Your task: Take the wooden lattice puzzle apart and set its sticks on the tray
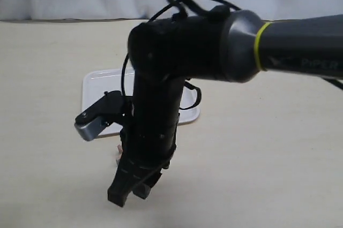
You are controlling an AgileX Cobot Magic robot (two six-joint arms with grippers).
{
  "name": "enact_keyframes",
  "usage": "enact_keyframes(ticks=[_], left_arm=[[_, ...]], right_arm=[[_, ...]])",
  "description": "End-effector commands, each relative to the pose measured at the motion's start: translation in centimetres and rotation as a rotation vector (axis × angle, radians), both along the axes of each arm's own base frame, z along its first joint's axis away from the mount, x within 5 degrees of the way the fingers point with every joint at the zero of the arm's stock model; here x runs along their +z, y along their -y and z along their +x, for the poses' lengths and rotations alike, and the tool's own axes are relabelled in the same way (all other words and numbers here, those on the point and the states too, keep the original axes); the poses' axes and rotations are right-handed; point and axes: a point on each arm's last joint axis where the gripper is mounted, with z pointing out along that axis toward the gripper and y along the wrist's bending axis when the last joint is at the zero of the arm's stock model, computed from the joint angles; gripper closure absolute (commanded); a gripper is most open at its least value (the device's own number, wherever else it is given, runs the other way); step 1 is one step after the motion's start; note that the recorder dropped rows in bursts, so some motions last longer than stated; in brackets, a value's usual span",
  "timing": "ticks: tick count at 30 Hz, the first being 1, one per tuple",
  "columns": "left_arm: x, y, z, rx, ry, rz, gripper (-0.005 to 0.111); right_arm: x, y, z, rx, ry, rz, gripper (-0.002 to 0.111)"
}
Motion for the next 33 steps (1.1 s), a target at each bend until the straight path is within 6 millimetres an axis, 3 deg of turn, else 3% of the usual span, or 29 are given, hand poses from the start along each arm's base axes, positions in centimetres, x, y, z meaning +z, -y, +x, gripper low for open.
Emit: enact_keyframes(ticks=[1, 4, 13, 28, 30, 33], left_arm=[[0.1, 0.0, 0.0, 0.005, 0.019, -0.004, 0.107], [0.1, 0.0, 0.0, 0.005, 0.019, -0.004, 0.107], [0.1, 0.0, 0.0, 0.005, 0.019, -0.004, 0.107], [0.1, 0.0, 0.0, 0.005, 0.019, -0.004, 0.107], [0.1, 0.0, 0.0, 0.005, 0.019, -0.004, 0.107], [0.1, 0.0, 0.0, 0.006, 0.019, -0.002, 0.107]], right_arm=[[-0.2, -0.9, 0.8, -0.045, 0.312, -0.186, 0.071], [-0.6, -1.5, 1.2, -0.094, 0.397, -0.202, 0.071], [-4.7, -2.2, 1.0, -0.141, 0.25, -0.224, 0.071], [-7.5, -2.7, 1.3, -0.141, 0.22, -0.229, 0.071], [-7.7, -2.7, 1.3, -0.14, 0.219, -0.23, 0.076], [-7.7, -2.7, 1.3, -0.143, 0.216, -0.228, 0.096]])
